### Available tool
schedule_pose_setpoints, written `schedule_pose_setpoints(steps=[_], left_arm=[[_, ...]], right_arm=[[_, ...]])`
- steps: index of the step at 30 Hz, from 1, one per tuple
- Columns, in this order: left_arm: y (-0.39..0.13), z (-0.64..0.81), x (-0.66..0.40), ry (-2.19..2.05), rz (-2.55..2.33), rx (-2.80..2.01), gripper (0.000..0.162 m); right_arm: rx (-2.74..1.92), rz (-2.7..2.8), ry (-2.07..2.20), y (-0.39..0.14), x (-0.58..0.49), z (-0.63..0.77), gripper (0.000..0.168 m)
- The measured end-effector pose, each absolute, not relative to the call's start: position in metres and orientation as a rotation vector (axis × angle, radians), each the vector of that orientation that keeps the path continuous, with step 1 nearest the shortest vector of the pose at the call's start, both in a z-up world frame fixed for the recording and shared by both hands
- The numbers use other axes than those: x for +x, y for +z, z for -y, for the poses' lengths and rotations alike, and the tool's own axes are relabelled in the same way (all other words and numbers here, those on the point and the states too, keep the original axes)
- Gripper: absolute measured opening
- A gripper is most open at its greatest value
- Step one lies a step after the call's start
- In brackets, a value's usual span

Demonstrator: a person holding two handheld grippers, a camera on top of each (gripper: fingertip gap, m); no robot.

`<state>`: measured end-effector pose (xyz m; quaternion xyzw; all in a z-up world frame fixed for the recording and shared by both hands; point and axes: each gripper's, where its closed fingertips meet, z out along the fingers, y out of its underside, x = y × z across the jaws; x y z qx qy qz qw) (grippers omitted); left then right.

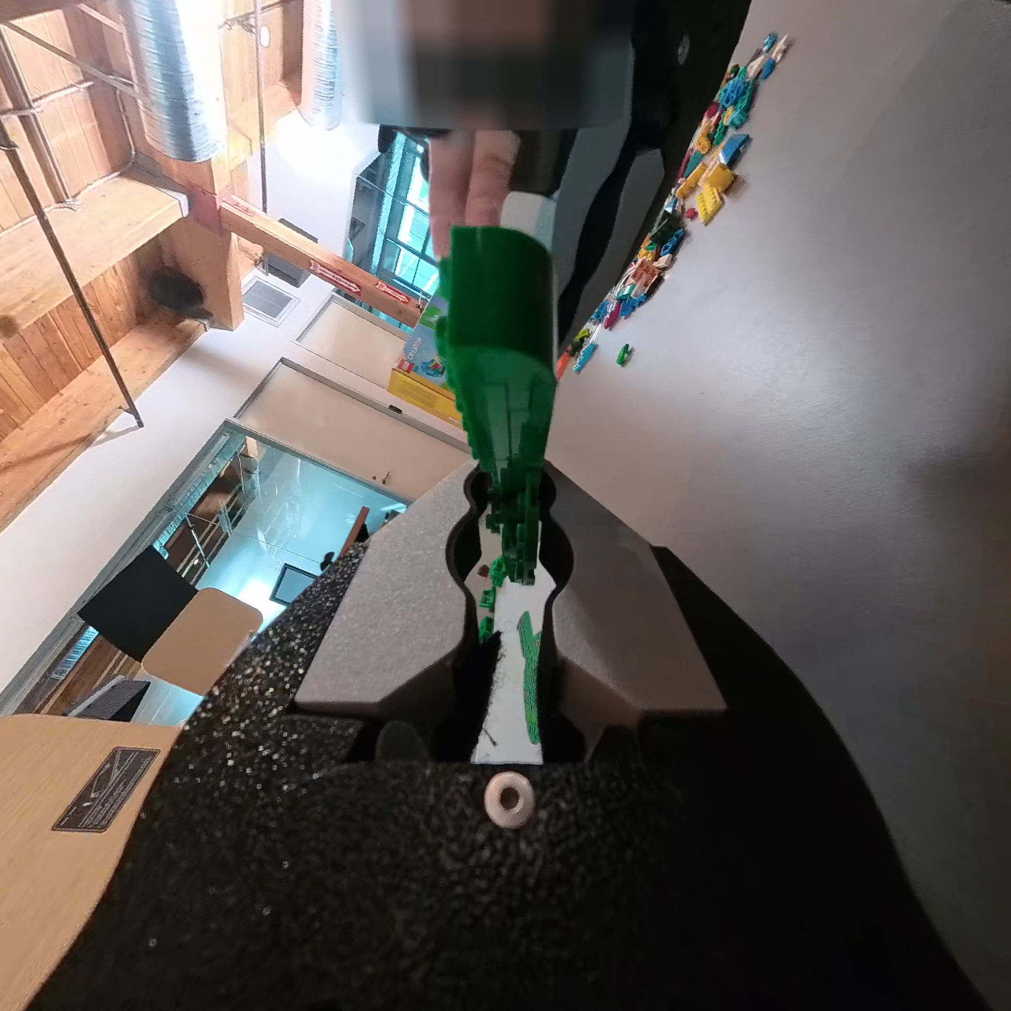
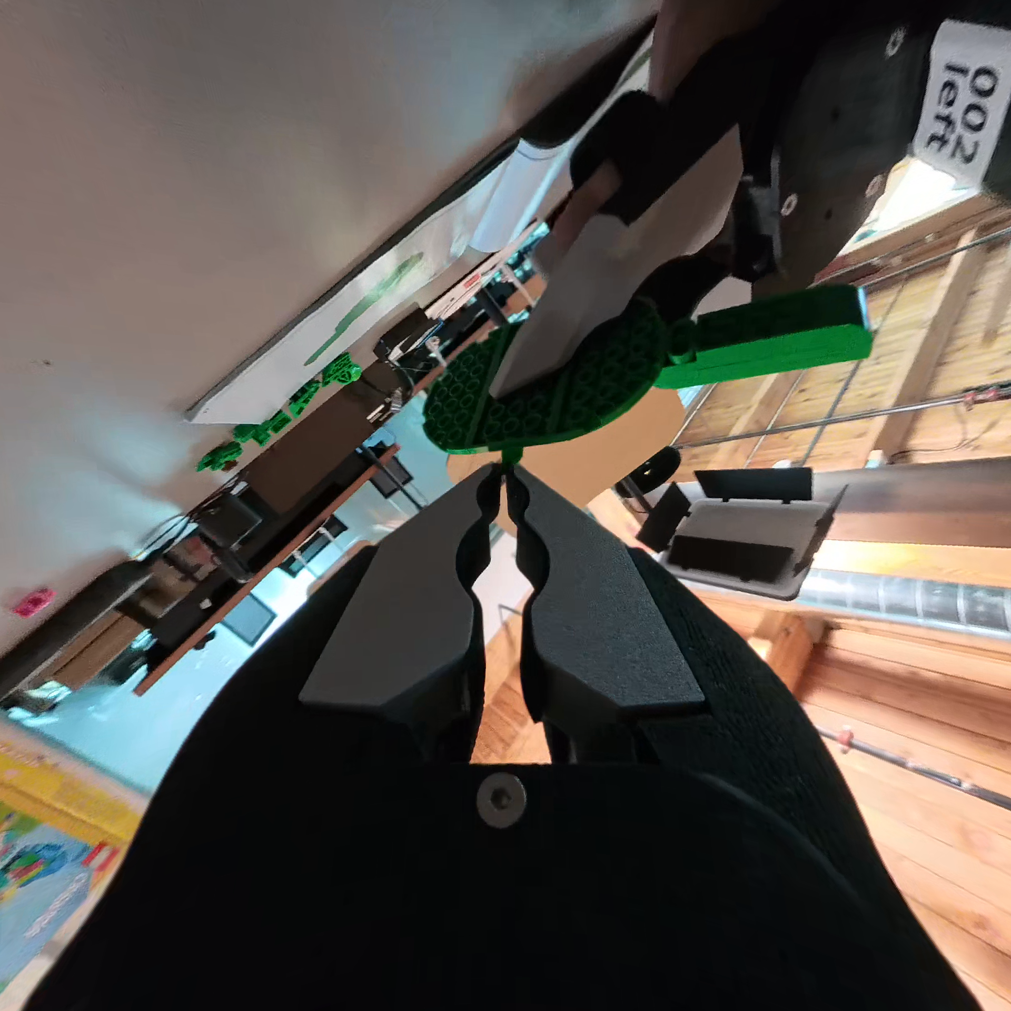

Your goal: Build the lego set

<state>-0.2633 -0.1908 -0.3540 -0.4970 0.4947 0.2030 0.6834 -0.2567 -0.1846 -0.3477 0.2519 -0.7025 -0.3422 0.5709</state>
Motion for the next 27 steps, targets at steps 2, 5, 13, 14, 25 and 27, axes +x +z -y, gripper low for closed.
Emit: schedule_pose_setpoints(steps=[2, 5, 13, 14, 25, 27], left_arm=[[-0.352, 0.192, -0.263, 0.458, -1.105, -1.100, 0.013], [-0.350, 0.193, -0.262, 0.466, -1.103, -1.081, 0.013], [-0.343, 0.196, -0.261, 0.504, -1.090, -1.029, 0.013], [-0.342, 0.197, -0.261, 0.505, -1.089, -1.027, 0.013], [-0.341, 0.196, -0.261, 0.511, -1.083, -1.019, 0.013], [-0.341, 0.196, -0.261, 0.518, -1.083, -1.017, 0.013]], right_arm=[[0.633, 1.621, -0.795, -0.347, -0.255, 0.189, 0.000], [0.664, 1.605, -0.780, -0.346, -0.253, 0.193, 0.000], [0.737, 1.562, -0.762, -0.341, -0.250, 0.199, 0.001], [0.745, 1.563, -0.753, -0.341, -0.249, 0.200, 0.001], [0.687, 1.552, -0.762, -0.327, -0.247, 0.193, 0.017], [0.611, 1.556, -0.751, -0.322, -0.245, 0.186, 0.019]])
